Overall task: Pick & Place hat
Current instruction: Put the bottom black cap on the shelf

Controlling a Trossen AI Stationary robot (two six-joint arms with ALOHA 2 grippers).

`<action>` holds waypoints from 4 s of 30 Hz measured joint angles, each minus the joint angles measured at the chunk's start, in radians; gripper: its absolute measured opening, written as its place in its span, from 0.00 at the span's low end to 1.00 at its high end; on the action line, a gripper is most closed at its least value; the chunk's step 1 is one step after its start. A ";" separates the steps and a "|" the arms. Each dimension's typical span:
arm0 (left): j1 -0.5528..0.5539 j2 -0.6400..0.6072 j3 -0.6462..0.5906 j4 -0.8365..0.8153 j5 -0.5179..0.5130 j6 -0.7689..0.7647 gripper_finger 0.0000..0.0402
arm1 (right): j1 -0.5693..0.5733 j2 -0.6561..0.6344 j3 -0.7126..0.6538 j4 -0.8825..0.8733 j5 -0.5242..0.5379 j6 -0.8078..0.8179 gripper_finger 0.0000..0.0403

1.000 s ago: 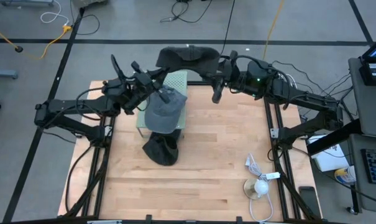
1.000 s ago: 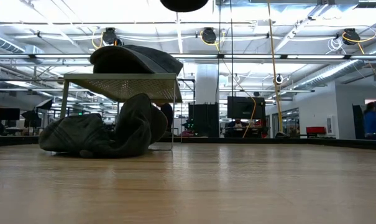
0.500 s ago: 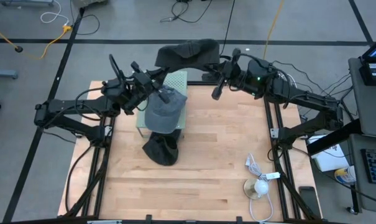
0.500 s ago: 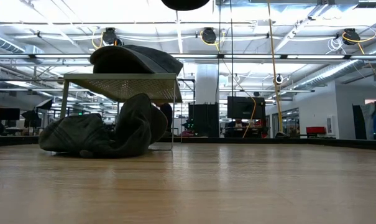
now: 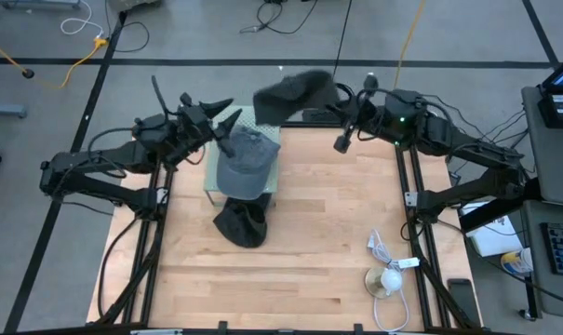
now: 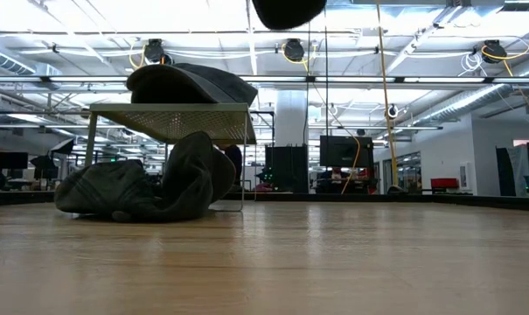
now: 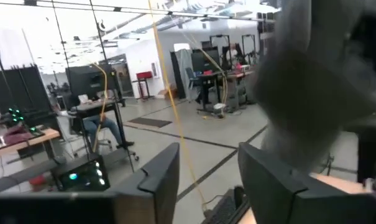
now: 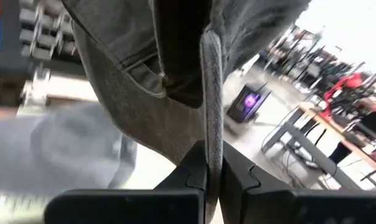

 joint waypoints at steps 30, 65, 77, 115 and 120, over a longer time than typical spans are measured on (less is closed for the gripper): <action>0.007 0.073 0.163 -0.298 0.302 -0.203 0.69 | 0.023 0.059 0.000 -0.212 -0.034 -0.134 0.01; 0.041 0.306 0.470 -0.584 0.437 -0.188 0.11 | 0.031 0.060 0.000 -0.227 -0.034 -0.134 0.02; 0.041 0.306 0.470 -0.581 0.411 -0.068 0.05 | 0.093 0.024 0.000 -0.245 -0.031 -0.055 0.29; 0.200 0.356 0.587 -0.455 -0.029 0.607 0.05 | 0.251 -0.156 0.000 -0.217 -0.034 0.416 0.48; 0.324 0.377 0.587 -0.523 0.135 0.544 0.05 | 0.251 -0.153 0.000 -0.217 -0.034 0.415 0.48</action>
